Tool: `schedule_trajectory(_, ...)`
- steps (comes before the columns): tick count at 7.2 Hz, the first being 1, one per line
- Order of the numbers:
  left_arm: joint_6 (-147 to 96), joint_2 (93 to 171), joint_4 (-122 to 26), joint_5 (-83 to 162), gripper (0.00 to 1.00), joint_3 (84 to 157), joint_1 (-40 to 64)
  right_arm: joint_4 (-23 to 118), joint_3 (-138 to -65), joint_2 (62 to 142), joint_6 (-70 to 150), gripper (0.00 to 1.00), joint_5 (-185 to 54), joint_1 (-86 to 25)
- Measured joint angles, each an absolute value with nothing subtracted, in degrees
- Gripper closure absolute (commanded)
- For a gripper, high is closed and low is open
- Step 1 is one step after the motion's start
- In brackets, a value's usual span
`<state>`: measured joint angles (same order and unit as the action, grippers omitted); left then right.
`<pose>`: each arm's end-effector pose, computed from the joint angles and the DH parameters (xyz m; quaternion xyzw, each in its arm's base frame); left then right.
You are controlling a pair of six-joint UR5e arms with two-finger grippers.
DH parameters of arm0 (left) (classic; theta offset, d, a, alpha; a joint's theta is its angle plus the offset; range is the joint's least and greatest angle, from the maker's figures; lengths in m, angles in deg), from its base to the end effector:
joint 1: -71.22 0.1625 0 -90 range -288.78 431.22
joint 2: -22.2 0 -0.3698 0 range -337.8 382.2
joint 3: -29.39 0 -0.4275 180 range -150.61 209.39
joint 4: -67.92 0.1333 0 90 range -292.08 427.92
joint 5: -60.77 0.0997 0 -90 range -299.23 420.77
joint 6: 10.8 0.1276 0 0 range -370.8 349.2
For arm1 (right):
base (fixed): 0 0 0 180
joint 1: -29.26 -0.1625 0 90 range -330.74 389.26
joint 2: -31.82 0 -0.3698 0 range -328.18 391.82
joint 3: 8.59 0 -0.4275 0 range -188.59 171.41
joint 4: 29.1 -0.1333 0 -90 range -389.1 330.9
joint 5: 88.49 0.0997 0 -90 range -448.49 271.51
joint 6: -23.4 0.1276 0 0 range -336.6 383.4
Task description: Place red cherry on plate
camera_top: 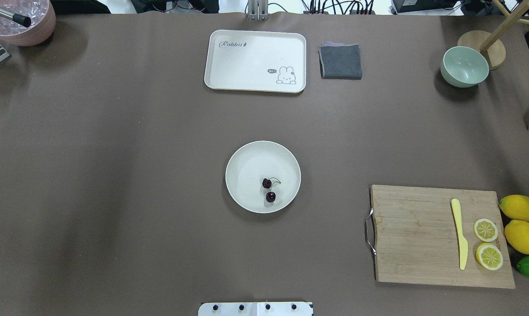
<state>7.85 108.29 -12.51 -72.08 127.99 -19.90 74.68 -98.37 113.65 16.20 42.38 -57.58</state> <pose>-0.0561 -0.4912 0.5982 0.0236 0.3663 0.1264 0.9216 0.0186 -0.5672 0.5755 -0.0353 -0.3502 -0.0668 0.9336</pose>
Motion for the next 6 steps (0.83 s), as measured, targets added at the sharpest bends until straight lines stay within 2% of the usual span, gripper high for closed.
schedule_trajectory(6, 7.9, 105.5, -12.6, -72.0, 0.02, 130.3, -20.1, 69.9, -99.1, 119.6, 14.1, 0.0, 41.9, -62.9)
